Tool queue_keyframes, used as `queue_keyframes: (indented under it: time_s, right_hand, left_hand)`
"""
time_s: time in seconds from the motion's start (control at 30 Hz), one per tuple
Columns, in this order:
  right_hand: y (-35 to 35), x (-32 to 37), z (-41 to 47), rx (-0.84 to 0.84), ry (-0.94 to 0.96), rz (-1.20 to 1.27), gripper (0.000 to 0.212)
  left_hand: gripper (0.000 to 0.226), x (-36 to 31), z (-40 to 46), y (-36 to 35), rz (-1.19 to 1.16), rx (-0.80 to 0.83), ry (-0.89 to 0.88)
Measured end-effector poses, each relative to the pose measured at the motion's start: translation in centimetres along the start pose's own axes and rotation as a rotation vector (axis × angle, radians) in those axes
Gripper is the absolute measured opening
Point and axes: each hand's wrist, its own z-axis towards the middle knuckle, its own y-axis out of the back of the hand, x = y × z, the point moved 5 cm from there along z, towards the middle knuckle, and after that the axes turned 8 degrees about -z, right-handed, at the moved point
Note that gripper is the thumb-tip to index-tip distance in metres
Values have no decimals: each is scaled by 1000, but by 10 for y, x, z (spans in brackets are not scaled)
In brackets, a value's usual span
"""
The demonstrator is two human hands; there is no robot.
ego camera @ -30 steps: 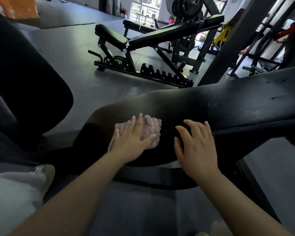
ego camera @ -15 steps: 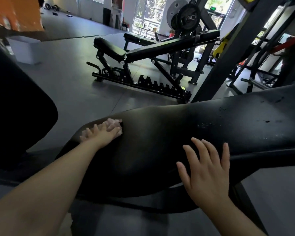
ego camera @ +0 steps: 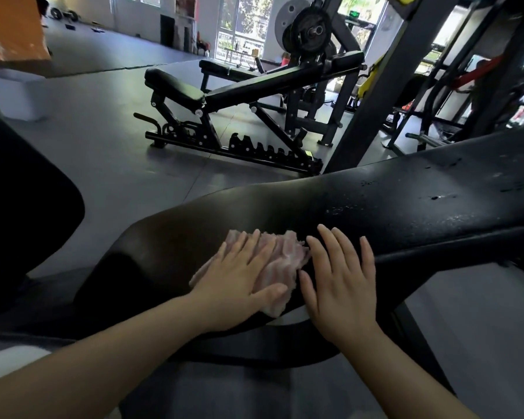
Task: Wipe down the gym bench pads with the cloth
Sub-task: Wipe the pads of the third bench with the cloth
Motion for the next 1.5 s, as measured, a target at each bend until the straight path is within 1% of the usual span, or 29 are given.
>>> queue_keyframes:
  time_s: [0.1,0.2,0.27,0.33,0.37,0.43,0.47,0.5,0.57,0.67,0.73,0.8,0.83,0.9,0.97,1.07,1.17,1.33,1.43,1.5]
  right_hand:
    - [0,2,1,-11,-7,1,48]
    - [0,3,1,-3,-30,-9,50]
    - [1,3,1,20,-31,-25,51]
    - [1,3,1,36,-27,-36,53]
    - [2,3,0,43,-26,-38,53]
    - [2,2,0,52,-30,-37,53]
    - [2,3,1,54,-33,-37,53]
    - [2,3,1,55,-35,-38,53]
    - [3,3,1,60,-34,-36,53]
    - [4,4,2,62,-32,-23,53]
    - [6,5,3,55,-33,0,51]
    - [10,3,3,13,-30,43,46]
    - [12,0,4,-16,-26,65,43]
    - [16,-9,7,-53,-13,65,39]
    - [18,-20,14,-50,-11,-32,41]
    - [16,-35,26,1,-52,-122,47]
    - [11,-40,29,34,-61,-109,50]
    - [8,-36,29,26,-40,-98,48]
    - [6,-37,28,29,-42,-93,49]
    - [6,-36,29,28,-43,-95,49]
  left_hand:
    - [79,4,0,1,-69,21,-19]
    - [72,26,33,8,-176,-18,67]
    - [68,54,55,12,-207,-62,202]
    - [67,90,63,13,-196,-108,379]
    - [69,109,60,13,-192,-139,473]
    - [77,139,44,14,-253,-230,666]
    - [79,149,36,13,-294,-275,735]
    - [78,154,31,13,-317,-298,757]
    - [66,148,31,12,-276,-250,702]
    - [57,107,35,10,-222,-133,594]
    - [54,59,35,6,-142,-75,414]
    - [52,8,25,5,-93,-81,202]
    - [51,-8,19,5,-95,-89,127]
    - [46,-20,11,4,-84,-93,39]
    - [44,-18,14,5,-75,-67,32]
    - [48,-10,41,9,-135,-14,73]
    - [52,-4,82,18,-157,-19,110]
    - [53,12,151,33,-219,-16,168]
    - [54,23,189,38,-216,-33,201]
    - [55,31,210,41,-199,-49,192]
